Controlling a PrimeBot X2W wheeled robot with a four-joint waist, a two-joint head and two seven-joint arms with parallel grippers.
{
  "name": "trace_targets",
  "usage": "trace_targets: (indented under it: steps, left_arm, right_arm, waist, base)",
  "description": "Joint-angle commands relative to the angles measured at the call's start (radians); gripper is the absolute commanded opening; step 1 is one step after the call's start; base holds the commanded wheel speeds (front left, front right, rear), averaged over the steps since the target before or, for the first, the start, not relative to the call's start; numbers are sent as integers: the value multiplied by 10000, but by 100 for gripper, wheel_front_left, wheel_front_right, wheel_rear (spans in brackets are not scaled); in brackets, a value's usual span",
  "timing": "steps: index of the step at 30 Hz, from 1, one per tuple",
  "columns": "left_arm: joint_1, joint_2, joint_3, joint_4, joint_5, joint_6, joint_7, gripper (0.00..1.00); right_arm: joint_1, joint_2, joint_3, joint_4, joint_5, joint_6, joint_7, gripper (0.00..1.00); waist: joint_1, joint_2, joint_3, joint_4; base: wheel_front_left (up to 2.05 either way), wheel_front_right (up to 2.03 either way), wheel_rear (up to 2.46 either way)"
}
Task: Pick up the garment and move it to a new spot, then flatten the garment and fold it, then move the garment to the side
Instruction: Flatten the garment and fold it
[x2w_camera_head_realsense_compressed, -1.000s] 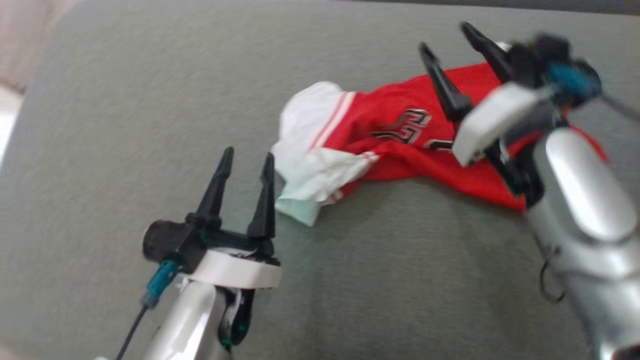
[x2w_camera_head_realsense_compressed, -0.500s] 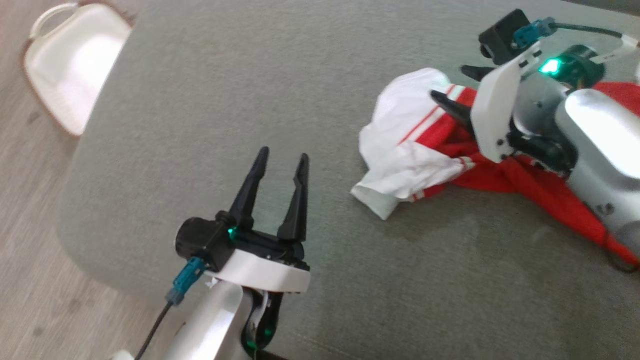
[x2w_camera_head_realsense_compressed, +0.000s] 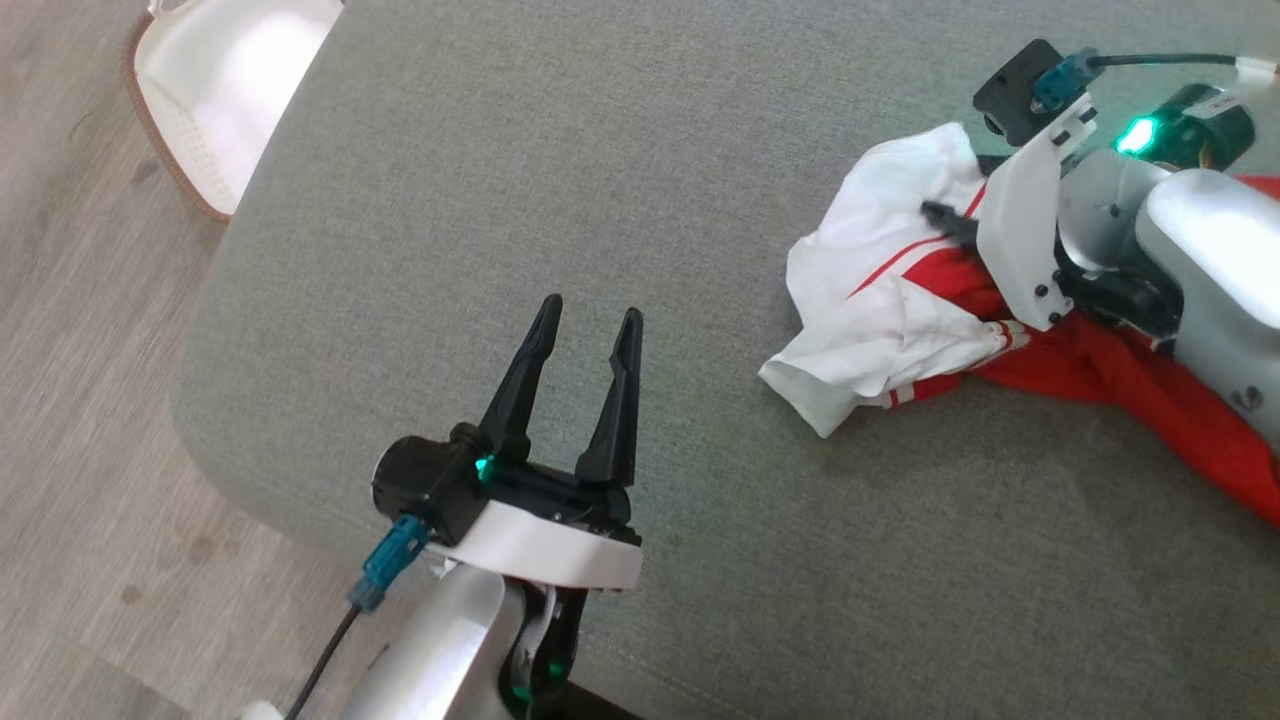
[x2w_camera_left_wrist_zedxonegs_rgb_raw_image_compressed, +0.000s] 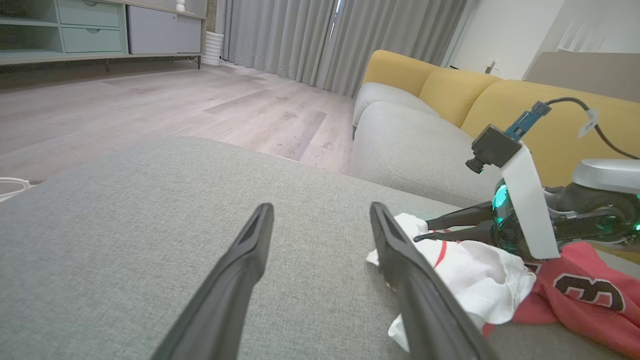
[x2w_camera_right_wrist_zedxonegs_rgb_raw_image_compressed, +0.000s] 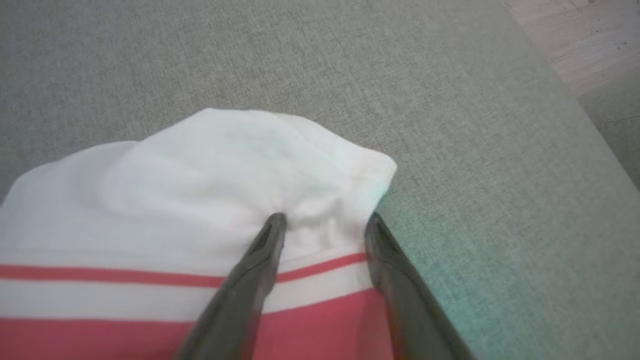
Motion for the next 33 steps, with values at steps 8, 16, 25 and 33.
trace_targets:
  steps: [8, 16, 25, 33]
  left_arm:
    - [-250, 43, 271, -289, -3, 71, -95, 100]
    - [-300, 43, 307, -286, 12, 56, -95, 100]
    - [-292, 43, 580, -250, 175, 78, -95, 100]
    - [-250, 43, 1543, -113, 847, -54, -95, 100]
  right_arm:
    - [-1198, 46, -133, 1144, -493, -7, -2173, 0]
    - [-2589, 588, -1134, 3977, -1857, -7, -4695, 0]
    - [-2995, 1533, -2474, 6599, -3323, -7, -6588, 100]
    - [-1875, 2397, -3840, 6637, -3188, -7, -7338, 100]
  waist:
    - [0, 0, -24, -5]
    - [0, 0, -36, -68]
    - [0, 0, -211, -553]
    - [0, 0, -963, -1981]
  base:
    - [0, 0, 0]
    - [0, 0, 0]
    - [0, 0, 0]
    - [0, 0, 0]
